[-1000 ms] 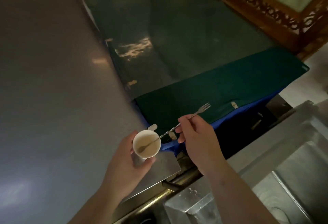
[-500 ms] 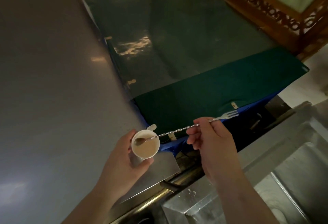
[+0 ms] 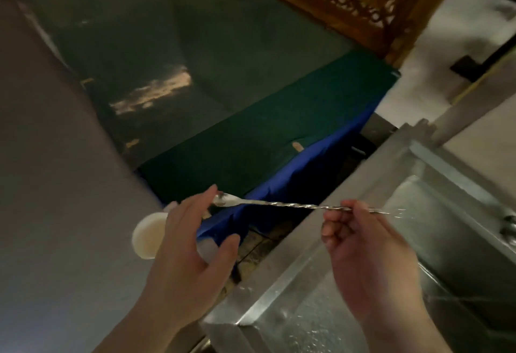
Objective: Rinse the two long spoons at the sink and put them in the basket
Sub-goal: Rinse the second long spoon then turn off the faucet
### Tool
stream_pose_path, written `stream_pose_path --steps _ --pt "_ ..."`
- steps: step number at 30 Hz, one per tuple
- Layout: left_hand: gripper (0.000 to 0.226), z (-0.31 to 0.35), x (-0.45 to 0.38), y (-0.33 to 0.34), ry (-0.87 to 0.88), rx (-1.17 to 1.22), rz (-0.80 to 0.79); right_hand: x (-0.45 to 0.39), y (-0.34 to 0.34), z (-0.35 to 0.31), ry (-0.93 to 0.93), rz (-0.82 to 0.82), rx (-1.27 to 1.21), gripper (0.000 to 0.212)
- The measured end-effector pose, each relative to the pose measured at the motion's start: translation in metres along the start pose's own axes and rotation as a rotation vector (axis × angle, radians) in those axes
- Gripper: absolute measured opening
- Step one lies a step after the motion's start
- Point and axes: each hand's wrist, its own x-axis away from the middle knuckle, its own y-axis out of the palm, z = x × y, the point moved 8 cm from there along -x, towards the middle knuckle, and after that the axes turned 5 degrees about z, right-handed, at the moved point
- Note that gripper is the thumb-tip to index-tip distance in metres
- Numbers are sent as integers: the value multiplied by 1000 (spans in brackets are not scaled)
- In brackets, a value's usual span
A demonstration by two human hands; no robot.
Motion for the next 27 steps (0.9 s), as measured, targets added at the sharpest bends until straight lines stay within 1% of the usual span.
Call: stream_pose_path --steps 7,12,19,21,25,27 --pt "61 76 0 105 113 137 -165 7 -103 -68 -76 192 -165 26" --pt "59 130 17 187 221 163 -332 21 -192 -104 -141 342 -263 25" --pt "63 172 50 288 254 182 -549 34 -293 -121 -188 513 -386 20" --pt "62 182 60 314 261 185 -597 37 -319 -123 -191 554 -429 20" --pt "62 195 78 365 222 204 -688 40 -364 -122 -192 639 -503 19" --pt "61 202 87 386 241 212 -719 41 -383 -117 -179 673 -536 18"
